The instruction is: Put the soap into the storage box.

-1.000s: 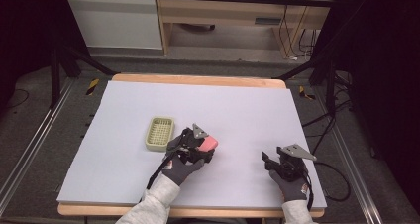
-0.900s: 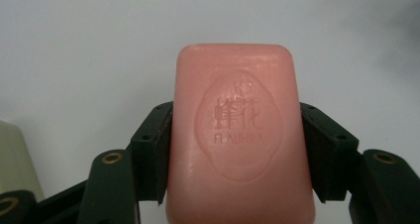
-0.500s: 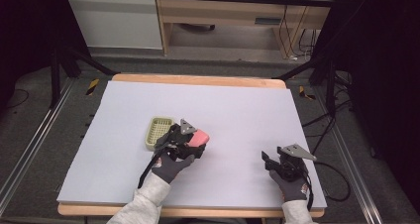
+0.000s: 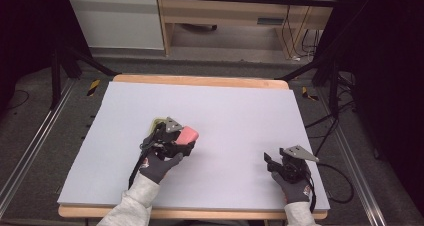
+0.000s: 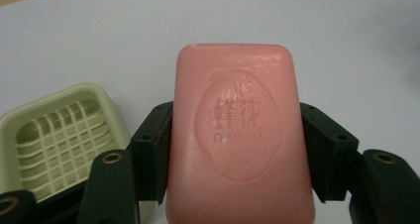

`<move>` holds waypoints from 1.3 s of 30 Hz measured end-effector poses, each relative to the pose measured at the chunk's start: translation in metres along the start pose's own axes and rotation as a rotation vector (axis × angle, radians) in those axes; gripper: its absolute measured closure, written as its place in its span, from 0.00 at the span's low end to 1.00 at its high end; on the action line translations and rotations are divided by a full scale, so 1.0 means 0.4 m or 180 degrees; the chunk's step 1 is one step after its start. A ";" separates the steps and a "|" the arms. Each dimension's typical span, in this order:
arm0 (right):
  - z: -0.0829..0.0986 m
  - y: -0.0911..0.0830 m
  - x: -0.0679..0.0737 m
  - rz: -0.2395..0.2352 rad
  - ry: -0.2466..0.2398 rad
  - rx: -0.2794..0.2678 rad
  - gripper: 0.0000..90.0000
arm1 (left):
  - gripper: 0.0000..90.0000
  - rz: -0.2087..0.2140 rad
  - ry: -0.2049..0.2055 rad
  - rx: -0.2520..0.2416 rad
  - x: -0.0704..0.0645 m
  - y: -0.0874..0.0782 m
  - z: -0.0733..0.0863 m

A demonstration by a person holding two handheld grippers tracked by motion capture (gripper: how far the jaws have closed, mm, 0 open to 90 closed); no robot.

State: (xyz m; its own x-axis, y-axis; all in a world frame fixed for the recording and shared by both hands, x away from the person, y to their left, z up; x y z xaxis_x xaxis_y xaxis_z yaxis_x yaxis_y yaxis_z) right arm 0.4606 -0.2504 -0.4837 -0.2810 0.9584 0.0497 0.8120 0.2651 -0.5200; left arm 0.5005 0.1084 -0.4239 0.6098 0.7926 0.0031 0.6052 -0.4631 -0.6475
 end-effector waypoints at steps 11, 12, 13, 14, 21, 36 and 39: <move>0.002 0.002 0.003 -0.0015 -0.0012 0.0014 0.41 | 0.41 -0.0093 -0.0137 -0.0106 0.060 -0.037 0.010; 0.002 0.002 0.004 -0.0018 -0.0011 0.0011 0.41 | 0.41 -0.0103 -0.0151 -0.0116 0.065 -0.039 0.009; 0.001 0.001 0.004 -0.0021 -0.0009 0.0008 0.41 | 0.41 -0.0116 -0.0166 -0.0122 0.071 -0.041 0.010; 0.001 0.001 0.003 -0.0023 -0.0007 0.0009 0.41 | 0.41 -0.0120 -0.0174 -0.0124 0.075 -0.041 0.010; 0.001 0.002 0.005 -0.0026 -0.0021 0.0012 0.40 | 0.41 -0.0206 -0.0232 -0.0118 0.107 -0.042 0.013; 0.001 0.005 0.008 -0.0033 -0.0018 0.0025 0.40 | 0.41 -0.0405 -0.0439 -0.0103 0.190 -0.031 0.008; 0.001 0.007 0.008 -0.0039 -0.0025 0.0024 0.40 | 0.41 -0.0433 -0.0455 -0.0091 0.202 -0.025 0.007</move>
State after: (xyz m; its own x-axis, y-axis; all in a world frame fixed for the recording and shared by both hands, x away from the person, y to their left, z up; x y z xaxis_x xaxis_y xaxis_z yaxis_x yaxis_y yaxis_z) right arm 0.4616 -0.2465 -0.4853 -0.2947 0.9543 0.0495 0.8047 0.2758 -0.5257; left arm 0.5425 0.1782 -0.4194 0.4438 0.8959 -0.0204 0.6927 -0.3574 -0.6265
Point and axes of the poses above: each handheld gripper's, and its own axes: y roughly forward along the jaws, z roughly out of its underside, x roughly to its left, the point moved 3 cm from there along y, roughly forward along the jaws, and after that the axes turned 2 degrees about y, right-handed, at the moved point
